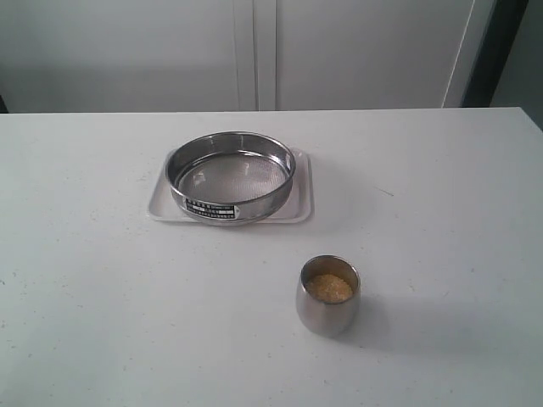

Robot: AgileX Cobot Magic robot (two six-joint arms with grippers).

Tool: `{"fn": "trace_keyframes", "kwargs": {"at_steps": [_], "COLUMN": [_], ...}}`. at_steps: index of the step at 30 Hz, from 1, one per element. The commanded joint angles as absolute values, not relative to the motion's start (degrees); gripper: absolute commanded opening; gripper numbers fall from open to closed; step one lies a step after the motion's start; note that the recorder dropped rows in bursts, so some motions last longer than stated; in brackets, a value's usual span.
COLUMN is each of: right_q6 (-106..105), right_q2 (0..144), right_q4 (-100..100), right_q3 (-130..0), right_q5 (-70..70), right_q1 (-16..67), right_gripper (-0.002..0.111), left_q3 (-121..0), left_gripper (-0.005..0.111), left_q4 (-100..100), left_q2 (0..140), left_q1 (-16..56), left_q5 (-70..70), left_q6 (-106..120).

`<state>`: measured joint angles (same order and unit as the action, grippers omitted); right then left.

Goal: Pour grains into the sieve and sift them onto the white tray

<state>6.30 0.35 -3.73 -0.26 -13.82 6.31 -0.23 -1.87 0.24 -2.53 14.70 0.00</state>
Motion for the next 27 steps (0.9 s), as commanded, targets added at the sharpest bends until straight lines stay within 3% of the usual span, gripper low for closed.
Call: {"fn": "trace_keyframes", "kwargs": {"at_steps": [1, 13, 21, 27], "right_q6": [6.2, 7.8, 10.4, 12.5], "right_q2": [0.4, 23.6, 42.2, 62.7], "right_q4": [-4.1, -5.6, -14.4, -19.2], "right_q3": [-0.7, -11.4, -11.5, -10.9], "right_q5": [-13.3, -15.4, -27.4, -46.9], "right_q1": [5.7, 5.7, 5.7, 5.7], "right_gripper": [0.000, 0.000, 0.000, 0.000], "left_q3": [0.0, 0.0, 0.0, 0.0], "left_gripper": [0.000, 0.000, 0.000, 0.000], "left_q4": [-2.3, -2.3, -2.3, -2.3], "left_q2": [0.0, 0.0, 0.0, 0.0], "left_q1": [-2.6, -2.6, -2.6, -2.6], "left_q5": [14.6, 14.6, 14.6, 14.6], "left_q6": [0.0, 0.0, 0.0, 0.0]}}
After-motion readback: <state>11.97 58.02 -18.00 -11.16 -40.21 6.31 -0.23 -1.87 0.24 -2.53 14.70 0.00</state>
